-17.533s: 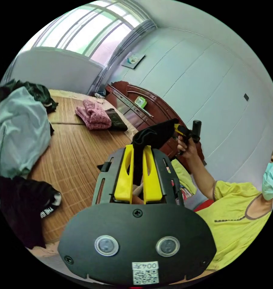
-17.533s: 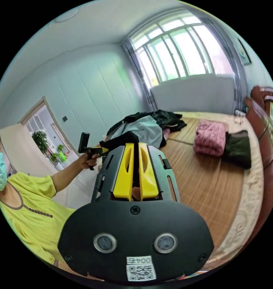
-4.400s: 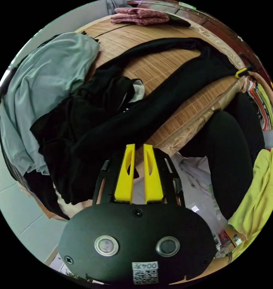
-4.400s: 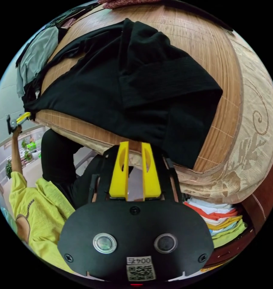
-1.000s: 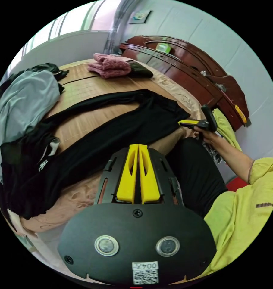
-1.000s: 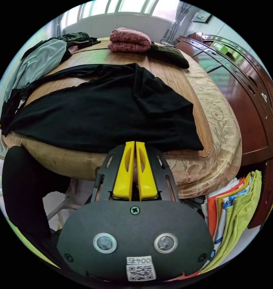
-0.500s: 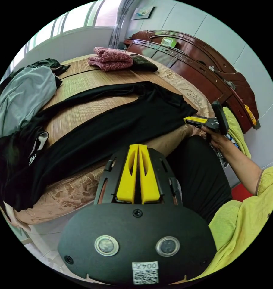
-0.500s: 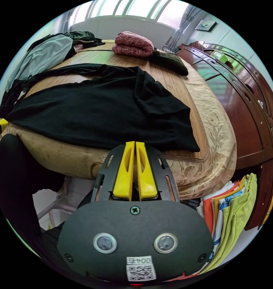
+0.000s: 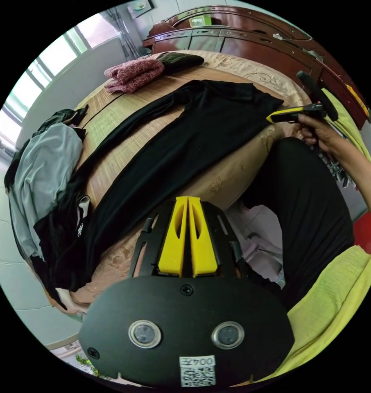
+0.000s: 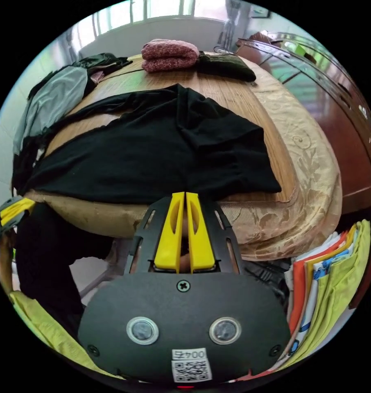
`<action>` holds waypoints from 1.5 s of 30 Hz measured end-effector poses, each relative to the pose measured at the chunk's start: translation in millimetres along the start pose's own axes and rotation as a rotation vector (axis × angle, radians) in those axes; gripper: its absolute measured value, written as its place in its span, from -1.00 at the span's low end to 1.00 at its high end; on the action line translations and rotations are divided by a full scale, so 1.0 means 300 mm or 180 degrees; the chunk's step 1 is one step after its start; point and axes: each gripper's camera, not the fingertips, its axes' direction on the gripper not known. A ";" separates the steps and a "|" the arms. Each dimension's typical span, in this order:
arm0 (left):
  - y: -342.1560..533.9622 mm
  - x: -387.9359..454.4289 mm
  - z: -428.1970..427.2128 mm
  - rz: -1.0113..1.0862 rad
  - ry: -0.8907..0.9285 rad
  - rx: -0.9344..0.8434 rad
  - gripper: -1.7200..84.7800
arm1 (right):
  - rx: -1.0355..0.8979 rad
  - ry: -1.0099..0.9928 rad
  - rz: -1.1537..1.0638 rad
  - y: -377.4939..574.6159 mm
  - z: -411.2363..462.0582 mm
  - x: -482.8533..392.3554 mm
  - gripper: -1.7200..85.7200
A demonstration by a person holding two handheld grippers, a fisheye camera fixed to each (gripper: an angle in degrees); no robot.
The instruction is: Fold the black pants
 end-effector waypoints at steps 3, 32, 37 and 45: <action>0.003 -0.012 -0.027 -0.0013 -0.0230 0.0007 -0.96 | 0.0105 -0.0667 0.0394 0.033 -0.062 0.161 -0.78; -0.623 -0.669 0.645 -0.0782 0.2122 0.0824 -0.96 | 0.0079 -0.2496 0.2093 -0.277 0.051 0.798 -0.80; -0.666 -0.701 0.691 -0.0625 0.2095 0.0734 -0.96 | 0.0403 -0.2520 0.1820 -0.430 -0.096 0.798 -0.90; -0.694 -0.810 0.762 -0.0657 0.2364 0.0815 -0.96 | 0.0942 -0.2097 0.1801 -0.825 -0.260 0.909 -0.92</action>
